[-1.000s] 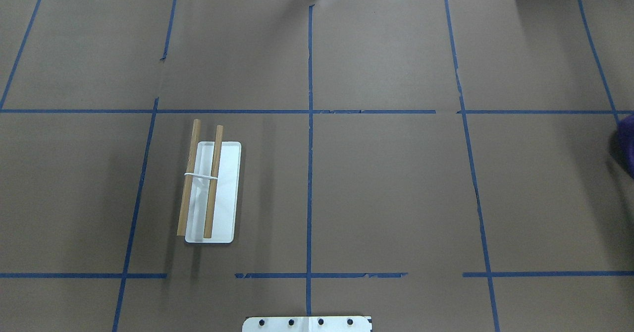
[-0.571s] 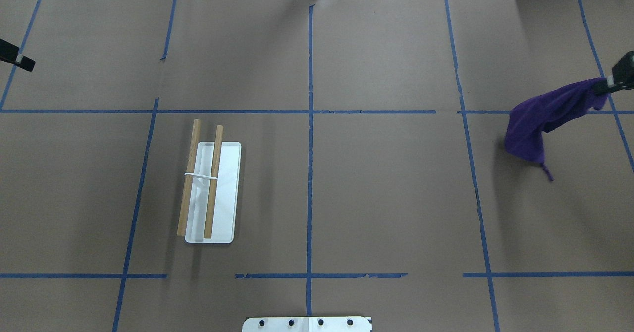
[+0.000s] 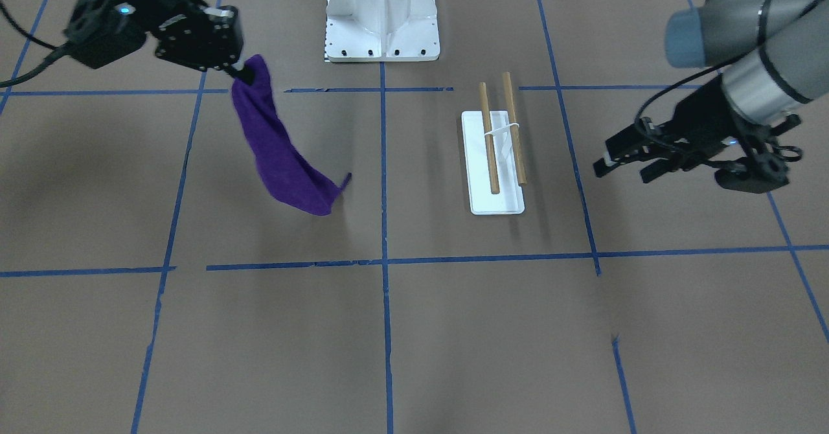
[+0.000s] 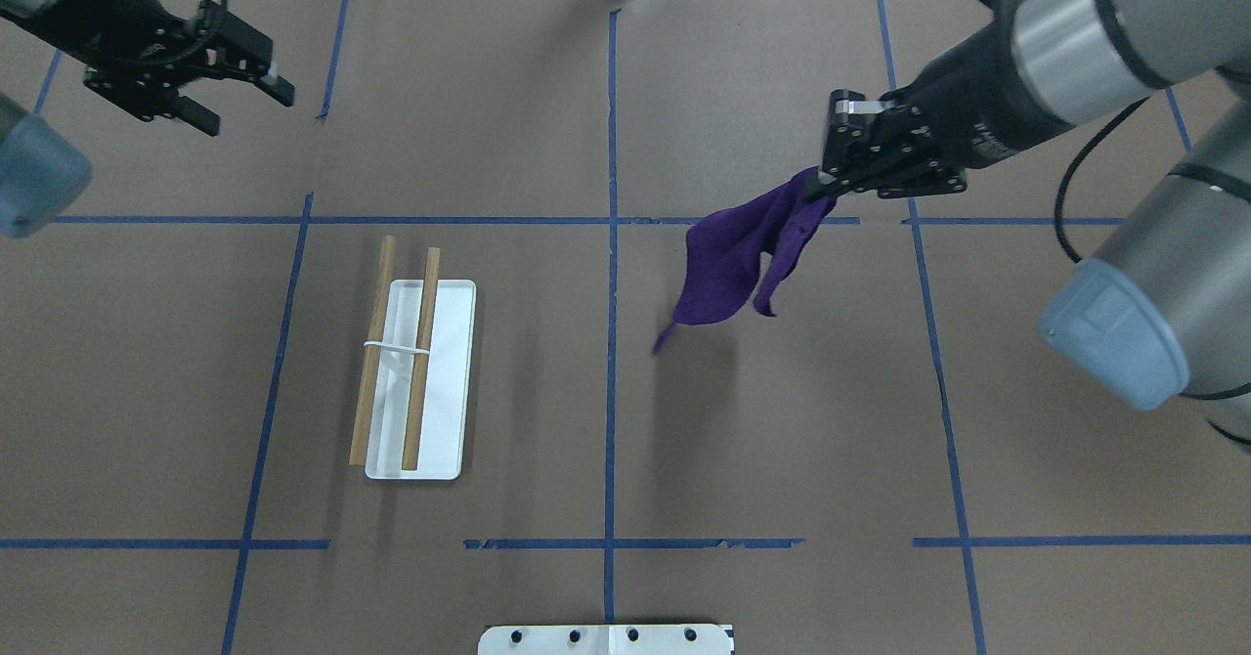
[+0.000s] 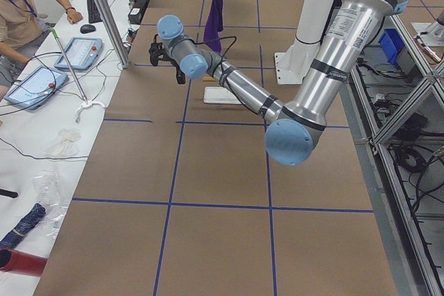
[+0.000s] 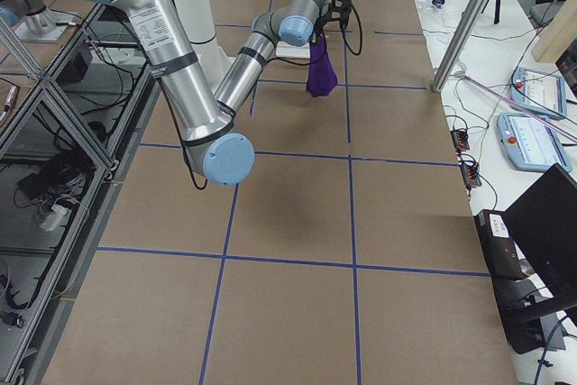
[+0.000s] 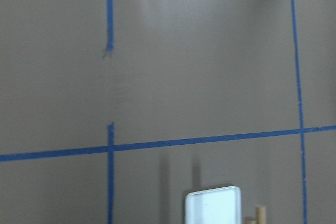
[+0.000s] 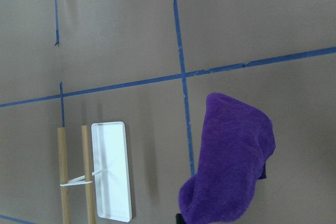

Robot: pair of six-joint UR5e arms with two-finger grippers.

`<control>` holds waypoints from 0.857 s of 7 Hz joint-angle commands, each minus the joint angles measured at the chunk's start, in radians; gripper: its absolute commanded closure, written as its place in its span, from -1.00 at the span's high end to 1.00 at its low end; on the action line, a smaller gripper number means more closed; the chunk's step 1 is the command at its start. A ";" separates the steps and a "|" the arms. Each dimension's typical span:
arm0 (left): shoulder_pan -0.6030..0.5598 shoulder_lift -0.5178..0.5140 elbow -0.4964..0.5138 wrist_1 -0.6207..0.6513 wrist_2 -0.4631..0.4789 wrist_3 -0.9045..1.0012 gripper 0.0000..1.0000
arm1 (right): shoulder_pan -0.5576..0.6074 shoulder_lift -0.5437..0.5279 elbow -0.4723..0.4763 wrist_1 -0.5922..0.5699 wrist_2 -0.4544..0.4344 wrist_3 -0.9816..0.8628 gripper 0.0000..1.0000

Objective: Hang towel on rack

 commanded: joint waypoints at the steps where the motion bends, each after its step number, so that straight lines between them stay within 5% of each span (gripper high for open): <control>1: 0.157 -0.124 0.017 -0.092 0.004 -0.475 0.96 | -0.105 0.115 -0.042 -0.023 -0.081 0.029 -1.00; 6: 0.253 -0.274 0.072 -0.157 0.007 -0.746 0.93 | -0.206 0.182 -0.065 -0.023 -0.186 0.020 -1.00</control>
